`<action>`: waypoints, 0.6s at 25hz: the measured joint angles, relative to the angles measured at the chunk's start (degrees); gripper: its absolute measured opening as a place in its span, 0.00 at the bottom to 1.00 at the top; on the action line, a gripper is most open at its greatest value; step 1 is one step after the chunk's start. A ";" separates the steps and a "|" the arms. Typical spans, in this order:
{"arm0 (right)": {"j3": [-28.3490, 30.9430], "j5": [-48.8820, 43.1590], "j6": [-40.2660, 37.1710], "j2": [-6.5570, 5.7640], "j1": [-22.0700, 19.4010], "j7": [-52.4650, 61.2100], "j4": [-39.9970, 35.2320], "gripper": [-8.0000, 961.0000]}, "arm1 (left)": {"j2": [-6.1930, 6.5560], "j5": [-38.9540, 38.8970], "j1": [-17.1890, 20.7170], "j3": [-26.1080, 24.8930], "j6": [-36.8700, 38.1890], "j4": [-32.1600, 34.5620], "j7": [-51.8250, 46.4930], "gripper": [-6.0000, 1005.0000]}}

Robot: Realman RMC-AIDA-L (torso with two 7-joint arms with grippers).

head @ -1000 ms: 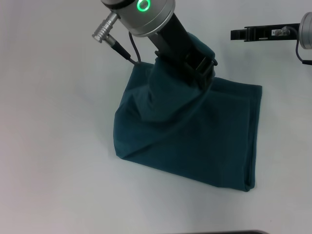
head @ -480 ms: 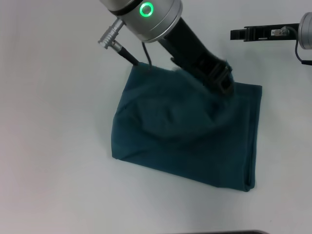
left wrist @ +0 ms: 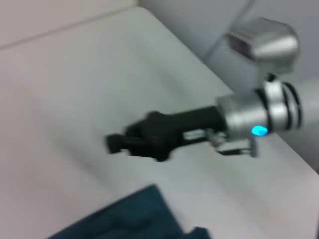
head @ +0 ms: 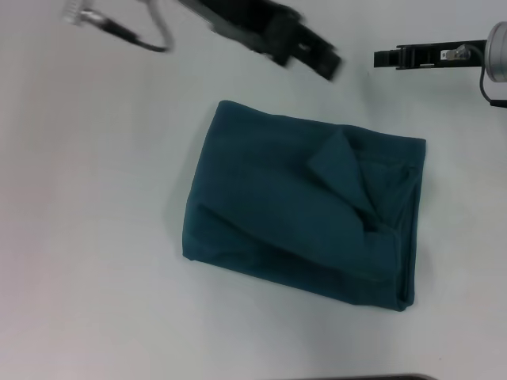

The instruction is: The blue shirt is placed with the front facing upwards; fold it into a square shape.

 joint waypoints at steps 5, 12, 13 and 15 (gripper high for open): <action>0.27 0.00 -4.55 -0.60 0.00 0.41 -0.07 0.07 | 3.00 -0.17 6.28 -6.34 2.72 -1.28 -0.30 0.68; 4.05 0.00 -23.50 -1.95 1.24 2.07 -0.70 0.08 | 4.02 -0.70 14.00 -22.14 5.45 -0.85 1.46 0.87; 4.48 0.00 -27.40 -2.14 1.69 2.20 -0.70 0.12 | 4.10 -0.80 14.85 -23.42 5.62 -0.62 2.33 0.87; 5.05 -0.09 -34.86 -2.51 2.62 2.79 -0.75 0.21 | 4.16 -1.87 16.54 -25.37 5.91 -0.07 4.16 0.87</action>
